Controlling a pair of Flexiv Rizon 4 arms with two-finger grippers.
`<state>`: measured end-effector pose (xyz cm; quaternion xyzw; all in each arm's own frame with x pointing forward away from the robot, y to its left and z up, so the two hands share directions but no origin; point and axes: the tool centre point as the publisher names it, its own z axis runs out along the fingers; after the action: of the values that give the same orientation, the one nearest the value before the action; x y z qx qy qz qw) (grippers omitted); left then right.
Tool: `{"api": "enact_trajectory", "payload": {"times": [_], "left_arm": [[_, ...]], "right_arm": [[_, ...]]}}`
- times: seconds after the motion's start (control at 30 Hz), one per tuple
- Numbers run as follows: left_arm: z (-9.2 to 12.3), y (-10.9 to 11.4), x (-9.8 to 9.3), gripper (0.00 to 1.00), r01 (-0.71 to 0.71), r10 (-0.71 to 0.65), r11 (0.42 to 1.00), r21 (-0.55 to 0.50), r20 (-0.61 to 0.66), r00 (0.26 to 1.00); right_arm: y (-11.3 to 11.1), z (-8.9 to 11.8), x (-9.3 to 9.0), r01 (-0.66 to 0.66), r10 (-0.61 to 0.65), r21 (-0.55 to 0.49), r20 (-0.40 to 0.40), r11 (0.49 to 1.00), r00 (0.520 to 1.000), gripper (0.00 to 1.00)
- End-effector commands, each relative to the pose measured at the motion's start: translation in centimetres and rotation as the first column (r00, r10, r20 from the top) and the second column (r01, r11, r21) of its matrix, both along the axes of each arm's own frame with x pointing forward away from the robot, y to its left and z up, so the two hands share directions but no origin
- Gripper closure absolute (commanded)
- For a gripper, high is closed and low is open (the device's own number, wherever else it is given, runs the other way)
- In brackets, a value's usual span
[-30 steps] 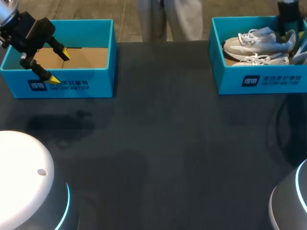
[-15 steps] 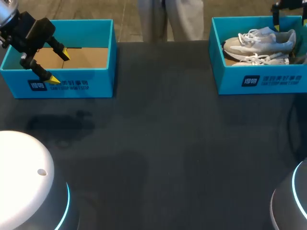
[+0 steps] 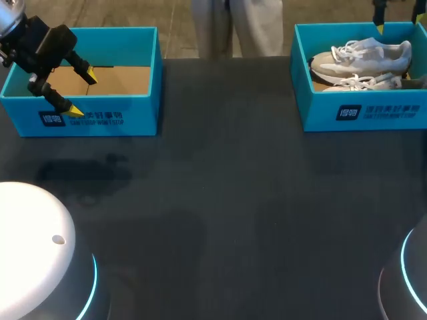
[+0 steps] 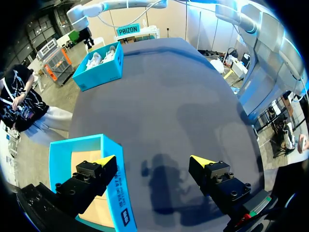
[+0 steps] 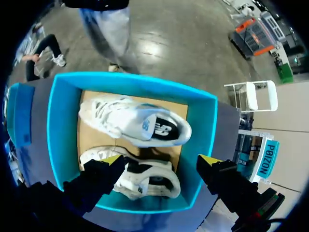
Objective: Take the shoe out of the shoebox, open the shoe tongue, remove and reinsert the insole, then place the shoe into the shoebox
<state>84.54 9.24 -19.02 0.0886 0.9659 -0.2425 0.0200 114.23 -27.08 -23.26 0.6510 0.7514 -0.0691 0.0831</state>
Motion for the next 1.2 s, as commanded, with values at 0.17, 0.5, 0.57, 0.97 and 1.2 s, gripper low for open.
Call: {"api": "enact_trajectory", "payload": {"times": [0.17, 0.5, 0.57, 0.97, 1.2], "left_arm": [[0.0, 0.0, 0.0, 0.00, 0.000, 0.000, 1.000, 0.002, 0.000, 1.000], [0.4, -0.3, 0.3, 0.00, -0.050, 0.050, 0.999, -0.014, -0.023, 0.999], [0.8, -1.0, 0.8, 0.00, -0.155, 0.154, 0.987, -0.034, -0.027, 0.988], [1.4, -4.5, 4.4, 0.00, -0.758, 0.813, 0.567, 0.323, -0.070, 0.578], [1.2, -4.7, 5.5, 0.00, -0.883, 0.997, 0.069, 0.464, -0.012, 0.071]], "right_arm": [[1.5, 3.3, -5.9, -0.119, 0.116, 0.005, 0.171, 0.993, 0.978, 0.00], [3.0, 5.5, -9.4, -0.135, 0.128, 0.027, 0.179, 0.990, 0.975, 0.00], [3.1, 5.5, -10.0, -0.121, 0.114, 0.027, 0.173, 0.992, 0.978, 0.00], [3.1, 5.0, -11.0, -0.075, 0.066, 0.054, 0.149, 0.996, 0.987, 0.00], [2.6, 4.9, -11.6, -0.046, 0.030, 0.099, 0.152, 0.994, 0.988, 0.00]]}}
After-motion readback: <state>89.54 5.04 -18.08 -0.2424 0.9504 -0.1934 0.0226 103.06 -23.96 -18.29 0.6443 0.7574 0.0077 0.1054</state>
